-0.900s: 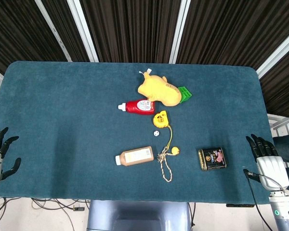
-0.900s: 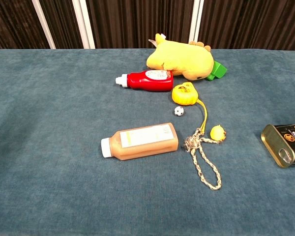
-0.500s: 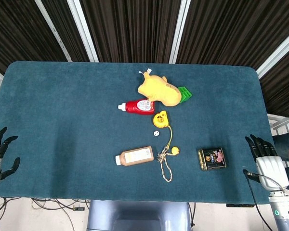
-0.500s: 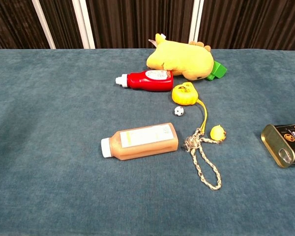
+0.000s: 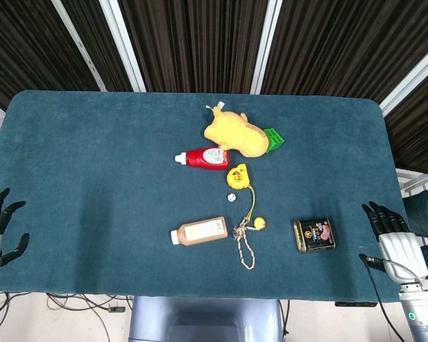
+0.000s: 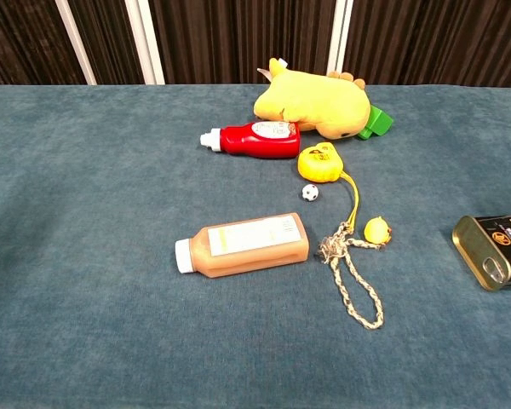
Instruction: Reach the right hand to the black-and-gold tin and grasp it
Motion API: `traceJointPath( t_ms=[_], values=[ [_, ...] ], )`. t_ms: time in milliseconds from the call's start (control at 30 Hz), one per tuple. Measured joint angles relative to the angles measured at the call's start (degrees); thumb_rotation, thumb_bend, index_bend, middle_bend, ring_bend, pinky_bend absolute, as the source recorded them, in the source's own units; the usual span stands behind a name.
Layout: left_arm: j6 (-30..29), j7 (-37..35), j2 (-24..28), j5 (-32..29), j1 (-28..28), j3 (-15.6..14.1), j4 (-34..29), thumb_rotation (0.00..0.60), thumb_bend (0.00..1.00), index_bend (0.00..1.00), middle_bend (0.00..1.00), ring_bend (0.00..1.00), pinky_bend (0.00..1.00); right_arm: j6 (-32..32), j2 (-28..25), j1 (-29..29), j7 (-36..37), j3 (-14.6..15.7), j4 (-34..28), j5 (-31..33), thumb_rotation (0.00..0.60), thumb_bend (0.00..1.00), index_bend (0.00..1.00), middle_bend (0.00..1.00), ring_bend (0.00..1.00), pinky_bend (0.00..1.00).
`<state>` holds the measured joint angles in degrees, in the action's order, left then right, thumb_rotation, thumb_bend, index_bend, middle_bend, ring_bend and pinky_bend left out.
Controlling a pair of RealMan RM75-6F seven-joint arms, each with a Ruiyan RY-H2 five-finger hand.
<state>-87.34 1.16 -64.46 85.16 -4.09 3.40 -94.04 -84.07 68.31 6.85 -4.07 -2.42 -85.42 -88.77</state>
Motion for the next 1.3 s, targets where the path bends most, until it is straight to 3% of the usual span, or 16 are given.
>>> traceJointPath(
  t_ms=[233,367,767,900,1300],
  values=[
    [0.17,-0.22,0.06,-0.26,0.04,-0.02,-0.24,0.6,0.37,0.2,0.0,0.0,0.0,1.08,-0.16,0.29,0.36,0.31,-0.21,-0.03,0.6,0.08,0.03,0.08,0.11,0.16],
    [0.51,-0.56,0.32,-0.74,0.03,0.1,-0.56,0.6,0.37,0.2,0.0,0.0,0.0,4.87,-1.7,1.53,1.51,0.98,-1.05,0.0,0.6,0.08,0.03,0.08,0.11,0.16],
    [1.07,-0.13,0.41,-1.12,-0.03,-0.01,-0.89,0.6,0.37,0.2,0.0,0.0,0.0,27.57,-8.12,13.14,2.56,1.39,-4.39,2.25,0.6,0.08,0.03,0.07,0.1,0.16],
    [1.25,-0.07,0.48,-1.43,-0.07,0.08,-1.04,0.6,0.37,0.2,0.0,0.0,0.0,33.89,-6.82,17.64,2.53,1.24,-3.83,3.93,0.6,0.08,0.03,0.07,0.05,0.16],
    [1.88,0.11,0.71,-2.67,-0.12,0.37,-1.5,0.6,0.37,0.2,0.0,0.0,0.0,36.73,-0.69,20.73,-0.31,1.35,0.73,6.75,0.6,0.08,0.07,0.13,0.06,0.16]
  ],
)
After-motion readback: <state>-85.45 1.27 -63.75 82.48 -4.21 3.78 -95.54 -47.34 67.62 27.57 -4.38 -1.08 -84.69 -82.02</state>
